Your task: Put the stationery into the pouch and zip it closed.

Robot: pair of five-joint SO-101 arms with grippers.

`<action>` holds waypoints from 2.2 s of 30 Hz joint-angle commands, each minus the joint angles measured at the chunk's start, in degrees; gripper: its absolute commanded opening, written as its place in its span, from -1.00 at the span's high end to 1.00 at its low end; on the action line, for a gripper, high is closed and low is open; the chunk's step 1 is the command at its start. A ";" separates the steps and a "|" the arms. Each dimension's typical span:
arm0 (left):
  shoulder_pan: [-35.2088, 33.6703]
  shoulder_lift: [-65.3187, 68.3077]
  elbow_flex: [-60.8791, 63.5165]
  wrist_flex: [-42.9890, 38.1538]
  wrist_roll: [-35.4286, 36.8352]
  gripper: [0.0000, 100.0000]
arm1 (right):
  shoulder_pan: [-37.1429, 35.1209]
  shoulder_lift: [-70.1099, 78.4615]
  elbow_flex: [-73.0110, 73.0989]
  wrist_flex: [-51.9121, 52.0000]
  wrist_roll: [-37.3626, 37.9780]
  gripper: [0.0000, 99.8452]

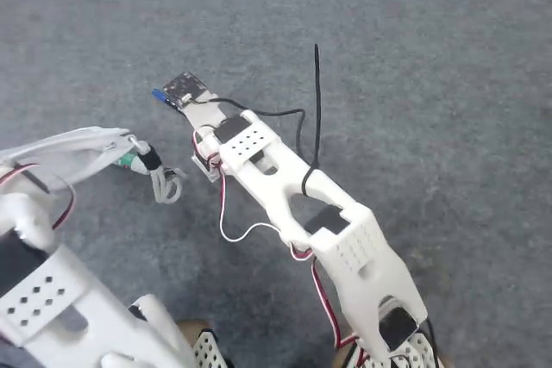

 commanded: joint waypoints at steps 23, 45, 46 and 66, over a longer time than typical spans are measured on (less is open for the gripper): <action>-0.18 -0.97 -0.84 -1.93 0.88 0.98 | 0.48 2.77 -16.18 19.30 0.18 0.99; 5.71 -1.05 -1.10 -0.44 1.05 0.98 | -3.12 -14.02 -16.70 38.81 0.09 0.99; 6.24 -1.05 -1.10 -0.35 0.88 0.98 | -3.03 -14.81 -16.70 39.16 0.09 0.99; 12.92 -1.05 -0.84 1.05 -0.35 0.98 | -4.53 -28.18 -9.23 42.59 0.09 0.99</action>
